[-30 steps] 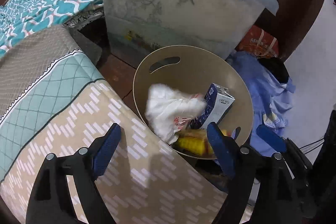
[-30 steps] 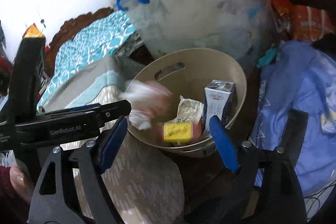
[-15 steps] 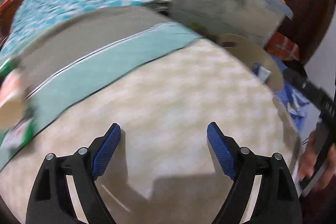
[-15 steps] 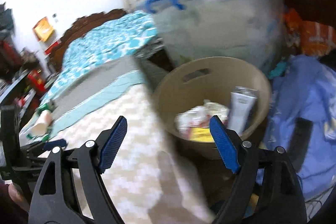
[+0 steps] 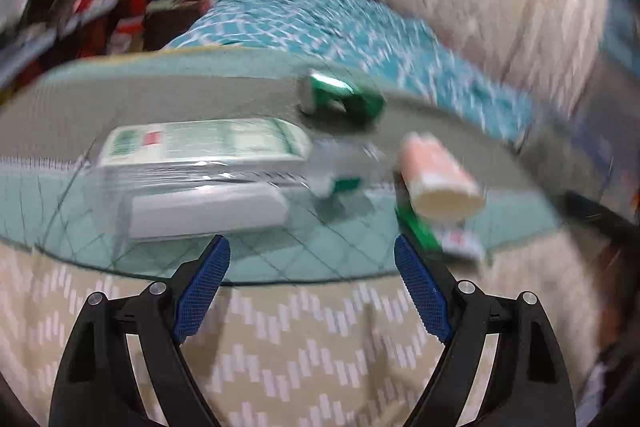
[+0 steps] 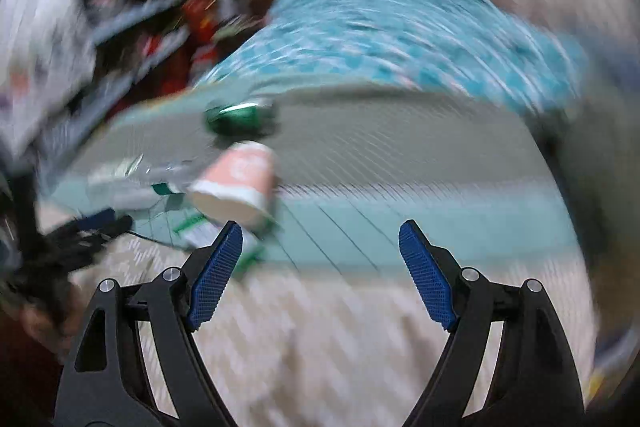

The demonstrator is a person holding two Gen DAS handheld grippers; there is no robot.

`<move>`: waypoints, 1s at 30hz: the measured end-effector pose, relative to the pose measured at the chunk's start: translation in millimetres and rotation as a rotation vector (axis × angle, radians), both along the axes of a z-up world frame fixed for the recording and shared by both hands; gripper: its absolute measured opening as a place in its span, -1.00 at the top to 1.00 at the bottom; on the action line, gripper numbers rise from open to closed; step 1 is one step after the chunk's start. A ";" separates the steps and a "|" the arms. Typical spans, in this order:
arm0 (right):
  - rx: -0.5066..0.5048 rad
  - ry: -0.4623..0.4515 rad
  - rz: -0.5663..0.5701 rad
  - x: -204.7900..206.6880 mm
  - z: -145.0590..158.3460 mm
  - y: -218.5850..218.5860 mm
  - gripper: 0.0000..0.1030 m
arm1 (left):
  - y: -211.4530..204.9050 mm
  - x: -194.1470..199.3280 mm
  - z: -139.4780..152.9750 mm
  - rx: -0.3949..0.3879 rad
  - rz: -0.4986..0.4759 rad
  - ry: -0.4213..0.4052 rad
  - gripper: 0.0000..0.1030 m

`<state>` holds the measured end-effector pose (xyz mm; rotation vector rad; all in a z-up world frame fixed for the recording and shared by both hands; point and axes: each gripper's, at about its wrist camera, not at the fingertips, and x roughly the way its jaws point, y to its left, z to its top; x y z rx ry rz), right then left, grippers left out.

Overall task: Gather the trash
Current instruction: 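Return to the bed and grasp the green can with the right tool, then grasp the pink cup with the left tool while the right tool holds the green can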

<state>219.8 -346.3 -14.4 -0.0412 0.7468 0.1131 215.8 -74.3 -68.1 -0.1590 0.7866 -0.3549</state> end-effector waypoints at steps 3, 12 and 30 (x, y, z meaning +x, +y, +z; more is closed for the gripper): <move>-0.297 -0.007 0.125 64.1 -2.4 74.1 -0.55 | 24.3 -2.5 3.1 -0.132 0.028 -0.005 -0.56; -0.811 0.086 0.254 189.6 -55.2 166.6 -0.18 | 47.0 13.0 -9.3 -0.297 0.024 0.120 -0.55; -0.352 0.209 0.176 88.3 -15.8 79.0 0.45 | 44.4 6.1 -9.2 -0.316 -0.034 0.095 -0.55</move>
